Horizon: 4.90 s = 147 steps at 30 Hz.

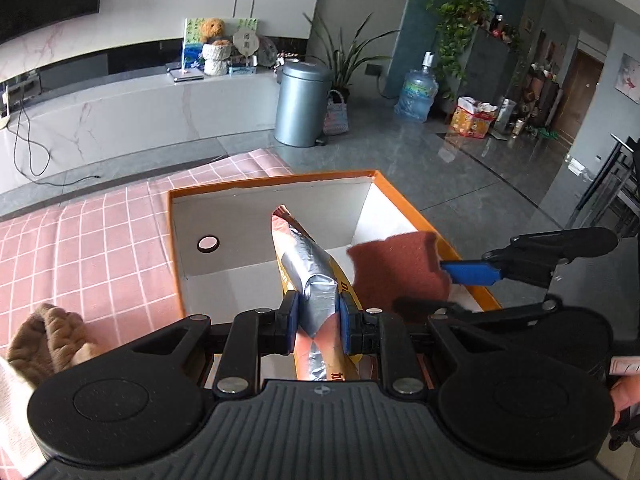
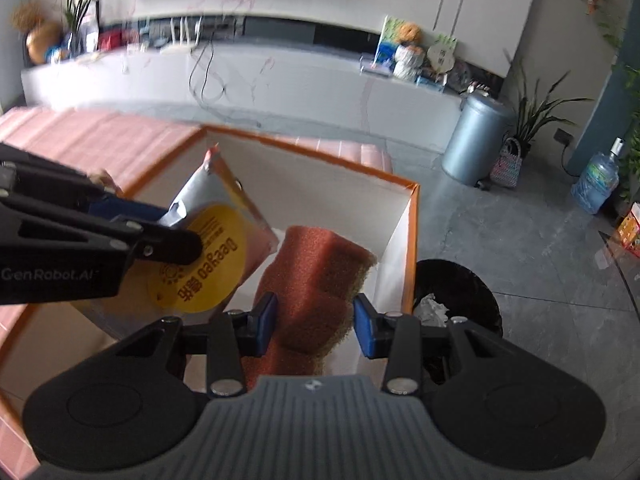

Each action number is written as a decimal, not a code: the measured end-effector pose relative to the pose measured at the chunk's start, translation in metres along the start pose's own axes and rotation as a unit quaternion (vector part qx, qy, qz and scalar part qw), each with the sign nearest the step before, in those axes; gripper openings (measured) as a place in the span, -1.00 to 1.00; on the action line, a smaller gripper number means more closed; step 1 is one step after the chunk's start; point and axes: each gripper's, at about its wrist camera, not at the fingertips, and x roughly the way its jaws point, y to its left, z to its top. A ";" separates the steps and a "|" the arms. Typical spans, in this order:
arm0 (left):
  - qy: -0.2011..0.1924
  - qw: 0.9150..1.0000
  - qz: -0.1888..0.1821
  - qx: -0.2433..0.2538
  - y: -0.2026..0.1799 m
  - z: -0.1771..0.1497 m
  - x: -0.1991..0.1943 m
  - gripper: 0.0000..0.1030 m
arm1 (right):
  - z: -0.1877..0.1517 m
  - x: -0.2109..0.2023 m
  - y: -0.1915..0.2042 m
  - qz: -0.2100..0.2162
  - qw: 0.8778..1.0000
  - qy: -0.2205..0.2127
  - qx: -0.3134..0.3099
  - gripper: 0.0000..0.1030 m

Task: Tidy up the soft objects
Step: 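Carry the brown sponge with the right gripper while the left gripper carries the snack packet over the box, then release the sponge and snack packet into the box from both grippers, then withdraw both tools from the box toward the remaining items, then grasp the white terry towel pad at its rim with the right gripper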

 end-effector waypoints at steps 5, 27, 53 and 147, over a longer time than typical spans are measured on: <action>0.017 0.999 0.016 -0.025 0.000 0.000 0.021 -0.56 | 0.012 0.022 -0.003 -0.010 0.998 0.032 -0.053 -0.20; 0.094 0.995 0.021 -0.023 -0.007 0.003 0.046 -0.41 | 0.010 0.020 0.007 -0.037 0.987 0.060 -0.141 0.13; -0.078 0.996 0.042 -0.018 -0.009 -0.027 -0.073 -0.04 | -0.033 -0.083 0.046 -0.044 0.996 -0.071 0.017 0.41; -0.018 0.954 0.230 -0.192 0.177 -0.180 -0.150 -1.00 | -0.043 -0.034 0.292 0.081 0.992 -0.078 -0.050 -0.97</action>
